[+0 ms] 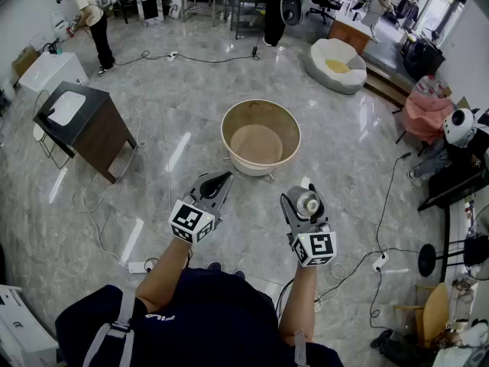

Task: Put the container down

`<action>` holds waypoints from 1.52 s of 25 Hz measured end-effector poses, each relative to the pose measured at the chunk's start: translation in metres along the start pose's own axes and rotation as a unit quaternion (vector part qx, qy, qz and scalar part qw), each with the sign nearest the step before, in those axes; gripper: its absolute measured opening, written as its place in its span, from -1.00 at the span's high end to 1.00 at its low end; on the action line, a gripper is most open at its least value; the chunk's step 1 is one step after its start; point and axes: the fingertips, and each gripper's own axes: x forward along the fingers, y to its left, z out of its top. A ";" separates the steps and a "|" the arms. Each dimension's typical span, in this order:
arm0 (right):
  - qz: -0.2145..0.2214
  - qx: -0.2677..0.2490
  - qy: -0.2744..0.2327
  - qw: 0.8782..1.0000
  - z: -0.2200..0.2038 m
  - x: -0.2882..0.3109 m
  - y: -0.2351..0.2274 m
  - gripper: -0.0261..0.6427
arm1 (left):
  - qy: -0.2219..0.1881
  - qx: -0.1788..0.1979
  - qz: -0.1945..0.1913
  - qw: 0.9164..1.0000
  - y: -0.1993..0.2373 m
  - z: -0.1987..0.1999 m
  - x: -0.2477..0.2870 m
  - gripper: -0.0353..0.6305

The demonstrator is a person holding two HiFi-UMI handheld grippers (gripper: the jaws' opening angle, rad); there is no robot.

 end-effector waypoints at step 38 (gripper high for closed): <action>0.024 0.002 -0.002 1.000 -0.011 -0.045 -0.030 -0.11 | 0.011 0.007 0.016 1.000 -0.059 -0.013 0.005 0.82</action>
